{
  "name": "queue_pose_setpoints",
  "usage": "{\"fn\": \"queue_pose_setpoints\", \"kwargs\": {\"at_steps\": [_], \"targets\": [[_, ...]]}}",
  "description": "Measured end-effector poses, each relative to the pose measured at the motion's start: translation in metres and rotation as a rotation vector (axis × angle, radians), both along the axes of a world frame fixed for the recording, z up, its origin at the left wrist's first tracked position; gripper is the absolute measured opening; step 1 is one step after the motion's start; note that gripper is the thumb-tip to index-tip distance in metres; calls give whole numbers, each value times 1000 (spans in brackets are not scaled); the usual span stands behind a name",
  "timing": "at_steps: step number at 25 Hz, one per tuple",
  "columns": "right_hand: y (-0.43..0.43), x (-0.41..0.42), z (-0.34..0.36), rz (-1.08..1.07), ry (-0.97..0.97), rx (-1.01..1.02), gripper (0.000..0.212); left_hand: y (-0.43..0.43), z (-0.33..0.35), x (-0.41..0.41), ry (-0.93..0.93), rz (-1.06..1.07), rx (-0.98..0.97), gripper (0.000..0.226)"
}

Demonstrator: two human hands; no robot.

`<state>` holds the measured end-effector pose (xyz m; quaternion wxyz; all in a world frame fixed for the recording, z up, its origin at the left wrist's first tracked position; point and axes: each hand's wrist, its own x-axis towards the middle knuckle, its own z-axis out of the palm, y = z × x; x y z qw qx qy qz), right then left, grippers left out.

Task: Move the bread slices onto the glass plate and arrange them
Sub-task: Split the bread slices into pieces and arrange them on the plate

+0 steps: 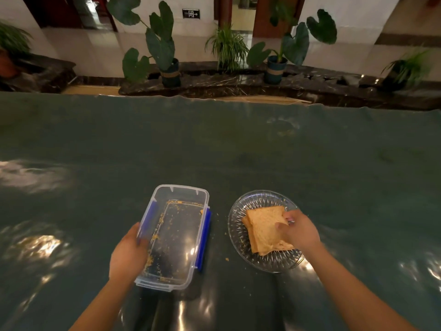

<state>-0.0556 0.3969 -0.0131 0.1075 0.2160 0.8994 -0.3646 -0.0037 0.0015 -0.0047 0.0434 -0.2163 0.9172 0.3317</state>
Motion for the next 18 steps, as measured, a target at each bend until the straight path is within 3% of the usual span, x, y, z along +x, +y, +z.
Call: {"fn": "queue_pose_setpoints", "kwargs": {"at_steps": [3, 5, 8, 13, 18], "targets": [[5, 6, -1, 10, 25, -16, 39, 7, -1, 4, -22, 21, -20, 39], [6, 9, 1, -1, 37, -38, 35, 19, 3, 5, -24, -3, -134, 52], [6, 12, 2, 5, 53, -52, 34, 60, 18, 7, 137, -188, -274, 58], [10, 14, 5, 51, 47, -32, 35, 157, 40, 2, 273, -453, -39, 49], [11, 13, 8, 73, 11, 20, 34, 215, 13, -23, -24, -481, 206, 35]]}}
